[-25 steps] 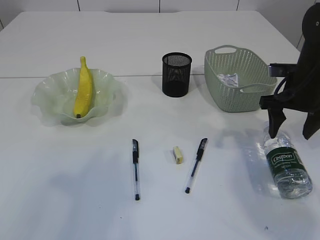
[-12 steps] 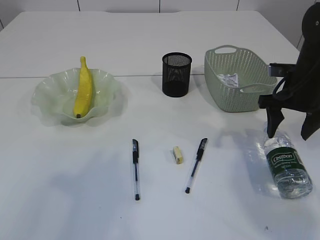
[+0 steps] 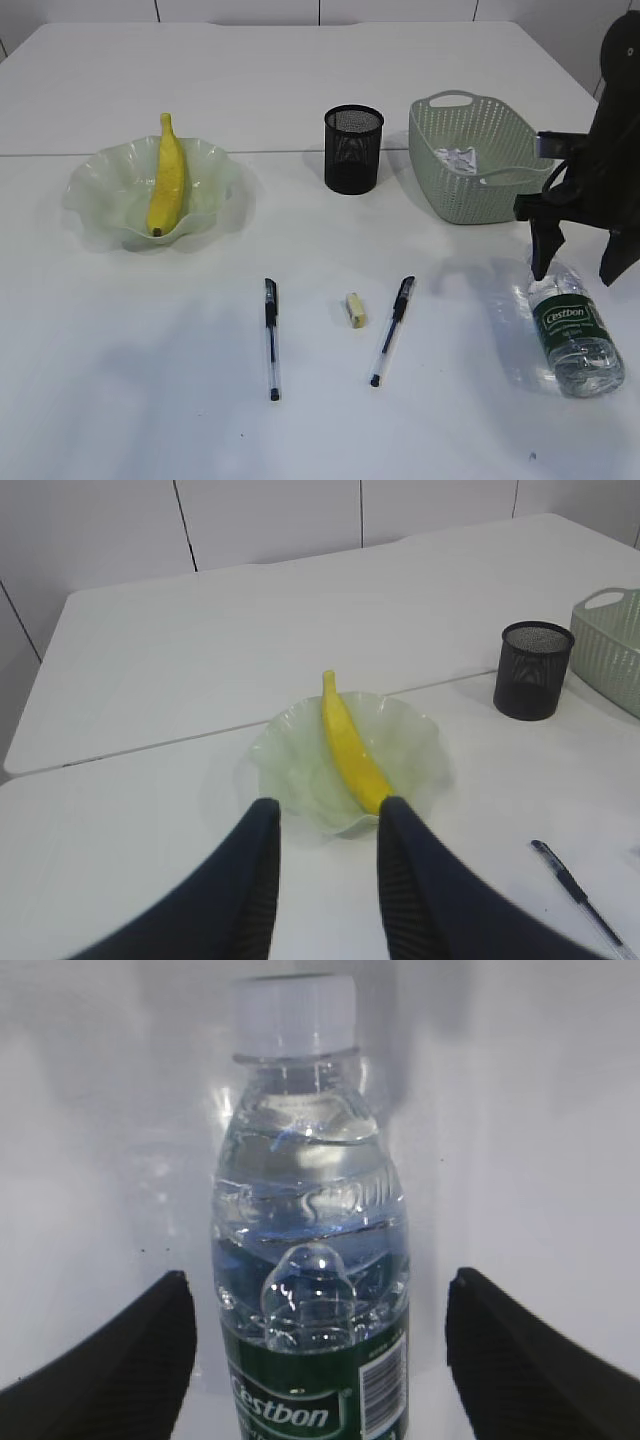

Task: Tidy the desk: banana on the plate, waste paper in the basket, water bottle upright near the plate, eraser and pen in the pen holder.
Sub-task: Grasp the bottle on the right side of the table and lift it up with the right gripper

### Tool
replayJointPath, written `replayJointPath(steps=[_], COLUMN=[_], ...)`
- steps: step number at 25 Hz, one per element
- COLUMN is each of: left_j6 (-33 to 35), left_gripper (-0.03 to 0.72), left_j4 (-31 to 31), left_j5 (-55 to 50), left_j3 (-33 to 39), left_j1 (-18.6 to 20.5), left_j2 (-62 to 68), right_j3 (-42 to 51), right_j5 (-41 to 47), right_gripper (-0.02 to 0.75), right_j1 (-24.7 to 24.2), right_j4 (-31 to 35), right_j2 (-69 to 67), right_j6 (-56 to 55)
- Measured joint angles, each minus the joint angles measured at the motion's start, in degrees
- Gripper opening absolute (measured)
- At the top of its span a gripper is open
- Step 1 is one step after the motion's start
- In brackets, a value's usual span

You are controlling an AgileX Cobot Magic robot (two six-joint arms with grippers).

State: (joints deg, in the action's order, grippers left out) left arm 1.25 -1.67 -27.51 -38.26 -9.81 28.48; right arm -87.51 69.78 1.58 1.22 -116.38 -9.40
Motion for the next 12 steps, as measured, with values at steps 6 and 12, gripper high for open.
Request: replayJointPath(steps=[6, 12], left_j6=[0.0, 0.0], left_gripper=[0.238, 0.24], left_j4=[0.05, 1.13], left_j5=[-0.36, -0.36], left_j3=[0.0, 0.0], left_j1=[0.0, 0.0], left_j2=[0.22, 0.22], right_j3=[0.0, 0.0], right_j5=[0.0, -0.21], right_gripper=[0.586, 0.587], right_j1=[0.0, 0.0], right_j4=[0.58, 0.71], right_j2=[-2.53, -4.71], right_j6=[0.0, -0.04])
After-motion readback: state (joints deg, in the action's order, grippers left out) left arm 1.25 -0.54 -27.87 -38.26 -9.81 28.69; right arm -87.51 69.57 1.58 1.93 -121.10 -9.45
